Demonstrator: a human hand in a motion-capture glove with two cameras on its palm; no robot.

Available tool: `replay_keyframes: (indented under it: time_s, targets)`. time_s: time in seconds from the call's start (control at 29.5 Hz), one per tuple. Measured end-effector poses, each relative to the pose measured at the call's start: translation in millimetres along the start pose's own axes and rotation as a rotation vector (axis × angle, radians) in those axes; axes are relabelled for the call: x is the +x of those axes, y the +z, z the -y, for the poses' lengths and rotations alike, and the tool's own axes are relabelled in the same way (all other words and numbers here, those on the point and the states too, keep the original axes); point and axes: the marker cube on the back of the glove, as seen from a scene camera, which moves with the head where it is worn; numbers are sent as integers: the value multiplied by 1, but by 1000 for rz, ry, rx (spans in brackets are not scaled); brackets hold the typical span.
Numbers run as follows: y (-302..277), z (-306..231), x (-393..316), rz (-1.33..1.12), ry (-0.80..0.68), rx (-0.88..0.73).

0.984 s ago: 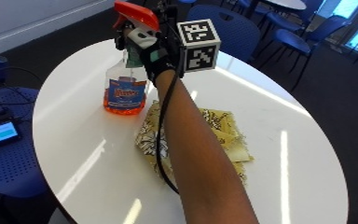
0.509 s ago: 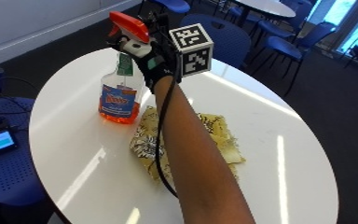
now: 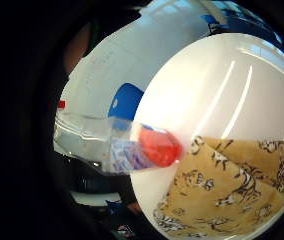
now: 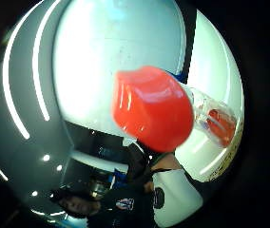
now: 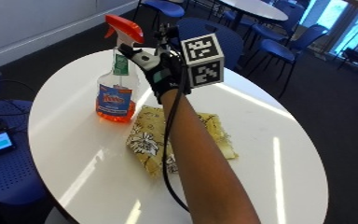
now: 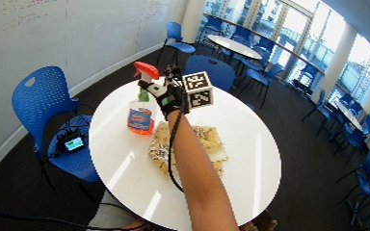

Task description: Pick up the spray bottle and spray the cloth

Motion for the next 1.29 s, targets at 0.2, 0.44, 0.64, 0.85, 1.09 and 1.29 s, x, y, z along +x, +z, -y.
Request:
replay_keyframes:
  time_s: [0.2, 0.44, 0.64, 0.85, 1.09, 1.29]
  targets:
    - [-9, -21, -34, -132, -133, -52]
    - [23, -82, -78, -258, -350, -260]
    - [19, -138, -95, -337, -548, -334]
    - [11, -178, -102, -372, -639, -320]
    - [18, -220, -98, -486, -698, -353]
    - [21, -237, -97, -498, -754, -384]
